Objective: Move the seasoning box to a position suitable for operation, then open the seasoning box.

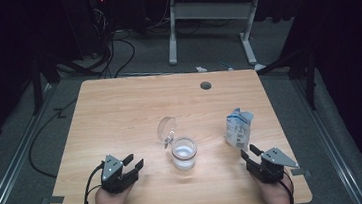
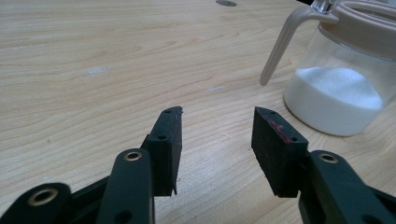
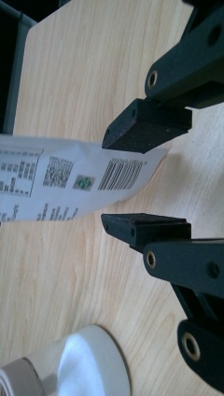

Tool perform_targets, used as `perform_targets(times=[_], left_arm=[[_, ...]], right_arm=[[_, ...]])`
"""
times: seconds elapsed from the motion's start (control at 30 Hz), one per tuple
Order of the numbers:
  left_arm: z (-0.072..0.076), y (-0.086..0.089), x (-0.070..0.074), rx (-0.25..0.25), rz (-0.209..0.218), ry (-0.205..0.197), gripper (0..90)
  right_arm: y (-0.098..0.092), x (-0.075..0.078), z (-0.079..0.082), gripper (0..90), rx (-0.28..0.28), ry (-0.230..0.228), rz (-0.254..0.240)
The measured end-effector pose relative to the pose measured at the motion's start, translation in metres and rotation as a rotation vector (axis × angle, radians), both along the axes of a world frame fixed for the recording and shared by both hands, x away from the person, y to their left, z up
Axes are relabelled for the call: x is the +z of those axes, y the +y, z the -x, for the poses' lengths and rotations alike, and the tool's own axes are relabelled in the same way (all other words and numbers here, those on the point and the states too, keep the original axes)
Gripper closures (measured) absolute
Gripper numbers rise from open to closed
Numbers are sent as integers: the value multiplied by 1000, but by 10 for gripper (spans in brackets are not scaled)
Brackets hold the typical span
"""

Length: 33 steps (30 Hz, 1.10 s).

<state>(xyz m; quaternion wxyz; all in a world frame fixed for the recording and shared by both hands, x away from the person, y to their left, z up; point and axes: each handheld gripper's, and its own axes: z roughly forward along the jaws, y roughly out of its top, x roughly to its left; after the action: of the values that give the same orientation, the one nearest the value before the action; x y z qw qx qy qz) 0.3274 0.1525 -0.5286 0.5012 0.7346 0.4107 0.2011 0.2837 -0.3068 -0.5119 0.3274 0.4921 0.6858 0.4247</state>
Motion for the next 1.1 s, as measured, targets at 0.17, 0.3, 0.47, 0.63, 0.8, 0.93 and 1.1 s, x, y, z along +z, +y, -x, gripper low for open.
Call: perform_targets(times=[0.17,0.3,0.47,0.63,0.8,0.93,1.1], left_arm=[[1,1,0,1,6,0,559],[2,3,-1,13,16,4,576],[3,7,-1,23,11,-2,604],[5,10,3,30,19,-3,617],[7,9,7,33,27,9,618],[6,3,9,27,17,-3,643],[1,-6,13,20,13,-5,655]], right_arm=[[11,-1,-3,577,37,6,12],[23,-3,-7,596,78,22,17],[39,-5,-14,637,95,34,27],[54,-6,-19,652,115,35,47],[64,-10,-24,682,148,50,50],[70,-9,-27,708,165,56,36],[74,-4,-28,738,181,42,24]])
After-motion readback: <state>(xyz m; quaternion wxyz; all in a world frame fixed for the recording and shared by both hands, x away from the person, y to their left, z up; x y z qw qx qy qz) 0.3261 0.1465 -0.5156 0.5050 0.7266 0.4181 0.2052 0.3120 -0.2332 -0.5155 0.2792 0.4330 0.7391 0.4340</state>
